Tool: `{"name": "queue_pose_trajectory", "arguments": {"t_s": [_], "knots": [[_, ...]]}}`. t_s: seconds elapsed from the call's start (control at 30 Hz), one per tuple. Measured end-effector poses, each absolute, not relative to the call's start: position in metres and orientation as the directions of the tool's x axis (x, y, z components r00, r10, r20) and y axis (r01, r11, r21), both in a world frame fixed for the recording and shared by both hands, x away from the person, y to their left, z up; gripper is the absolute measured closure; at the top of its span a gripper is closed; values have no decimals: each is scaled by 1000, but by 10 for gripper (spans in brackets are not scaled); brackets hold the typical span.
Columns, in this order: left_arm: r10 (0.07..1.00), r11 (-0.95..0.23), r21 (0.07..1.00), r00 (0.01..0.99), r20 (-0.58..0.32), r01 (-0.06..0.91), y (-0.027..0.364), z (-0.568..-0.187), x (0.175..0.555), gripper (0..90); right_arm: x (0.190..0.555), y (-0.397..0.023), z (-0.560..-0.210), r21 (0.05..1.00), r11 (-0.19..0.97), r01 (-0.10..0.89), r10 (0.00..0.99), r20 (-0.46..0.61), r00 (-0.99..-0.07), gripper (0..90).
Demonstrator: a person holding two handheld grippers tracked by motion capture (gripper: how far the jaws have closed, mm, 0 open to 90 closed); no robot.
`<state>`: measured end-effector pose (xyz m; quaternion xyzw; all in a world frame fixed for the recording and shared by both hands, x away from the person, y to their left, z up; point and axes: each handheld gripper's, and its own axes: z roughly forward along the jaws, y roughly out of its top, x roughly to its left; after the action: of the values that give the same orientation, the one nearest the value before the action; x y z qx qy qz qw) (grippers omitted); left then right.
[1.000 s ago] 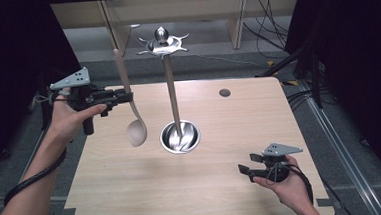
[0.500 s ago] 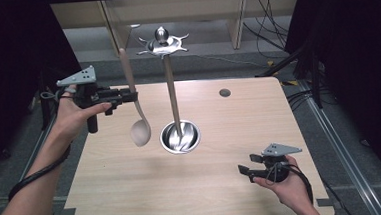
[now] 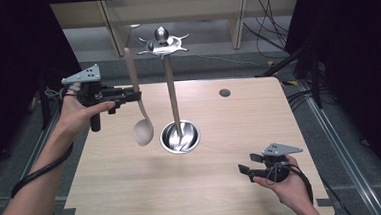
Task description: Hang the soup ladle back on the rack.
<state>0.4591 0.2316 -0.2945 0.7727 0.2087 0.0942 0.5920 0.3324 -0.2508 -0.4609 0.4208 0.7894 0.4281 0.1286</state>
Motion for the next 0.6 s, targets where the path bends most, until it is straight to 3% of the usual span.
{"name": "queue_pose_trajectory", "arguments": {"t_s": [0.6], "knots": [[419, -234, 948, 902, -104, 218, 227, -294, 463, 757, 332, -251, -461, 785, 278, 553, 775, 157, -612, 357]]}}
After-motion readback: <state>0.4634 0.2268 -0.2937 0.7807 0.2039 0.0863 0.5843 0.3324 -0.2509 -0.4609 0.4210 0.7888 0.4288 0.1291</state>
